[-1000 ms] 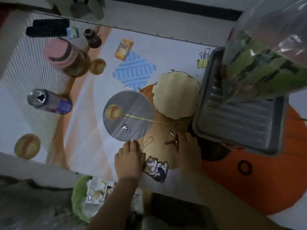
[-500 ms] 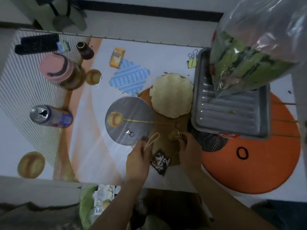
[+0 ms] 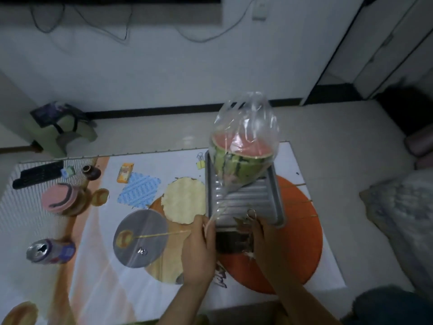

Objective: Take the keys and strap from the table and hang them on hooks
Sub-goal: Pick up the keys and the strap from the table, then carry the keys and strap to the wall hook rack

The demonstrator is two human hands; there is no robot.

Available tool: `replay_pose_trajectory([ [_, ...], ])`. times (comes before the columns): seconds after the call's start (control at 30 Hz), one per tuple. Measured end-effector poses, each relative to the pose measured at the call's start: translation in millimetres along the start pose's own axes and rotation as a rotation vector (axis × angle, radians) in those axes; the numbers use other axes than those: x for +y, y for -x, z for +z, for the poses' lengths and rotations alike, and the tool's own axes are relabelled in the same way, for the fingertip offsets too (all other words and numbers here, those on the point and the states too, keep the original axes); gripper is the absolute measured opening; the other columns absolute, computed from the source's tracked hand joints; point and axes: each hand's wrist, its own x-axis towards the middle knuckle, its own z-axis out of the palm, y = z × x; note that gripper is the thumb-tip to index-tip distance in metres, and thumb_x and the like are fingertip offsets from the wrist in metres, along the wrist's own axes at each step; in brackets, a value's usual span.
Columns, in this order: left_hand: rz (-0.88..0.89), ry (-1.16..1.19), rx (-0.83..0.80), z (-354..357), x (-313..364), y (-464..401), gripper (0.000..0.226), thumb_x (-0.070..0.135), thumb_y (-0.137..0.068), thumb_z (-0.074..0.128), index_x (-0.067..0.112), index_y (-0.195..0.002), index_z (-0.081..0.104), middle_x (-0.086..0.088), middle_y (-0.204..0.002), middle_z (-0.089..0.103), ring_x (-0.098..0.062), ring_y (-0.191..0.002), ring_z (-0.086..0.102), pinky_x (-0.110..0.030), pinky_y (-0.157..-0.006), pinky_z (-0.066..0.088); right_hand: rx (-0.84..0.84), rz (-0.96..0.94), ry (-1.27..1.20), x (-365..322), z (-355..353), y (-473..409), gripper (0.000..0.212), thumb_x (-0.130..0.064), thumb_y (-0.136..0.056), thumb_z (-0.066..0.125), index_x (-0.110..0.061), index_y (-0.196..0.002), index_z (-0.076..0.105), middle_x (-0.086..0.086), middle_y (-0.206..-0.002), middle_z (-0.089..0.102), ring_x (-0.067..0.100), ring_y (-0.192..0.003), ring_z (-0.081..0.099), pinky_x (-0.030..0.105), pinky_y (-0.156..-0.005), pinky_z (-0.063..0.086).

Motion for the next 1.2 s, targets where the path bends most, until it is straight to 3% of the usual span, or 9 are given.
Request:
replay_pose_trajectory([
  [0.13, -0.007, 0.082, 0.026, 36, 71, 6, 0.027, 0.034, -0.094, 0.045, 0.027, -0.07, 0.036, 0.004, -0.053, 0.041, -0.016, -0.046, 0.043, -0.041, -0.051, 0.039, -0.007, 0.03, -0.144, -5, -74, -23, 0.033, -0.01, -0.097, 0.04, -0.024, -0.069, 0.052, -0.007, -0.055, 0.045, 0.005, -0.048, 0.043, 0.025, -0.052, 0.038],
  [0.23, -0.018, 0.129, 0.071, 71, 117, 18, 0.024, 0.033, -0.094, 0.046, 0.027, -0.071, 0.04, 0.003, -0.054, 0.041, -0.015, -0.048, 0.042, -0.041, -0.053, 0.041, 0.013, 0.01, -0.182, -1, -131, -42, 0.031, -0.009, -0.097, 0.04, -0.014, -0.07, 0.056, -0.004, -0.054, 0.049, 0.005, -0.048, 0.046, 0.024, -0.051, 0.041],
  [0.3, -0.053, 0.152, 0.117, 101, 146, 26, 0.023, 0.033, -0.094, 0.046, 0.02, -0.074, 0.043, -0.004, -0.056, 0.043, -0.018, -0.051, 0.043, -0.045, -0.055, 0.043, -0.015, 0.001, -0.186, 4, -171, -60, 0.028, -0.016, -0.096, 0.041, -0.02, -0.076, 0.059, -0.003, -0.059, 0.054, 0.014, -0.058, 0.052, 0.031, -0.059, 0.045],
  [0.47, -0.169, 0.261, 0.18, 170, 216, 38, 0.027, 0.033, -0.094, 0.046, 0.026, -0.068, 0.04, -0.002, -0.051, 0.039, -0.021, -0.047, 0.039, -0.045, -0.051, 0.042, -0.127, -0.03, -0.255, 2, -260, -106, 0.027, -0.011, -0.096, 0.041, -0.012, -0.075, 0.058, -0.001, -0.057, 0.05, 0.007, -0.049, 0.045, 0.013, -0.044, 0.036],
  [0.57, -0.171, 0.331, 0.19, 186, 254, 36, 0.025, 0.032, -0.093, 0.047, 0.025, -0.07, 0.043, -0.001, -0.051, 0.042, -0.018, -0.045, 0.039, -0.04, -0.049, 0.039, -0.199, -0.062, -0.269, -10, -300, -129, 0.027, -0.013, -0.097, 0.041, 0.001, -0.084, 0.06, 0.018, -0.066, 0.053, 0.016, -0.059, 0.046, 0.018, -0.049, 0.038],
  [0.67, -0.15, 0.382, 0.222, 190, 284, 28, 0.024, 0.029, -0.095, 0.046, 0.02, -0.073, 0.044, -0.005, -0.057, 0.043, -0.018, -0.044, 0.041, -0.033, -0.041, 0.039, -0.26, -0.115, -0.266, -25, -324, -145, 0.028, -0.012, -0.097, 0.042, 0.008, -0.087, 0.059, 0.018, -0.072, 0.051, 0.018, -0.068, 0.046, 0.03, -0.061, 0.036],
  [0.87, -0.084, 0.415, 0.202, 198, 331, -11, 0.021, 0.03, -0.094, 0.048, 0.017, -0.078, 0.05, -0.004, -0.059, 0.047, -0.019, -0.049, 0.044, -0.034, -0.046, 0.04, -0.29, -0.162, -0.306, -49, -346, -173, 0.022, -0.014, -0.096, 0.042, -0.008, -0.081, 0.057, -0.002, -0.058, 0.043, 0.011, -0.054, 0.045, 0.022, -0.054, 0.038],
  [1.0, -0.028, 0.451, 0.223, 215, 361, -53, 0.021, 0.027, -0.093, 0.049, 0.009, -0.083, 0.053, -0.001, -0.05, 0.056, -0.016, -0.044, 0.051, -0.033, -0.047, 0.044, -0.304, -0.193, -0.311, -66, -359, -217, 0.024, -0.015, -0.097, 0.041, -0.017, -0.082, 0.06, 0.001, -0.06, 0.048, 0.009, -0.055, 0.048, 0.022, -0.056, 0.037],
  [1.2, -0.047, 0.457, 0.338, 255, 388, -124, 0.018, 0.032, -0.091, 0.05, 0.018, -0.079, 0.052, -0.004, -0.049, 0.058, -0.019, -0.037, 0.054, -0.028, -0.036, 0.043, -0.4, -0.221, -0.373, -79, -368, -330, 0.028, -0.019, -0.097, 0.041, -0.001, -0.093, 0.061, 0.002, -0.059, 0.045, 0.014, -0.057, 0.044, 0.022, -0.054, 0.035],
])
